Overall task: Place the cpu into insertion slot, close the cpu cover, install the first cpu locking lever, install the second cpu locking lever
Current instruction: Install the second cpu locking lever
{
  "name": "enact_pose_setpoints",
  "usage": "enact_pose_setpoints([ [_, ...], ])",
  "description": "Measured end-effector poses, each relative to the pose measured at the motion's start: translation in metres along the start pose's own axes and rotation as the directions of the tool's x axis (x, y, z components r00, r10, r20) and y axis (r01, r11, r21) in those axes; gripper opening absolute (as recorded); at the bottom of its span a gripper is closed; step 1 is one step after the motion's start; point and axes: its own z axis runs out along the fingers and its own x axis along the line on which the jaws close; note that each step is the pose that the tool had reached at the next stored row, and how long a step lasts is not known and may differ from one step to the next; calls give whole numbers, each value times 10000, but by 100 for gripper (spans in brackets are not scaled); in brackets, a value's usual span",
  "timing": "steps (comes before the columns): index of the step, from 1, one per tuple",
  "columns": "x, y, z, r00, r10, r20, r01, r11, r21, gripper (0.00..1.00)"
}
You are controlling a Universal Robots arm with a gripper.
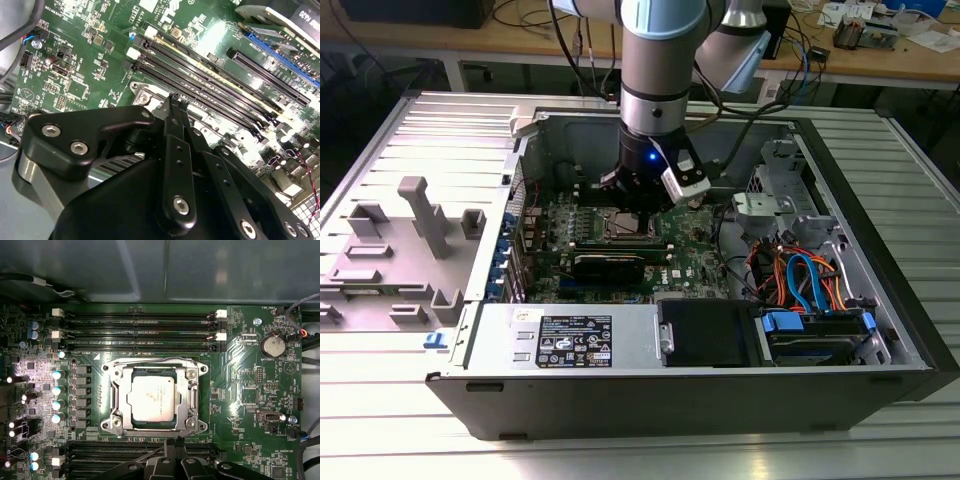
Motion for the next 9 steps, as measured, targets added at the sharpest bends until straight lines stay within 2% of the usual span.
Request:
enact_pose_setpoints([
  [9,24,-5,-2,10000,0,0,0,10000,-3,11],
])
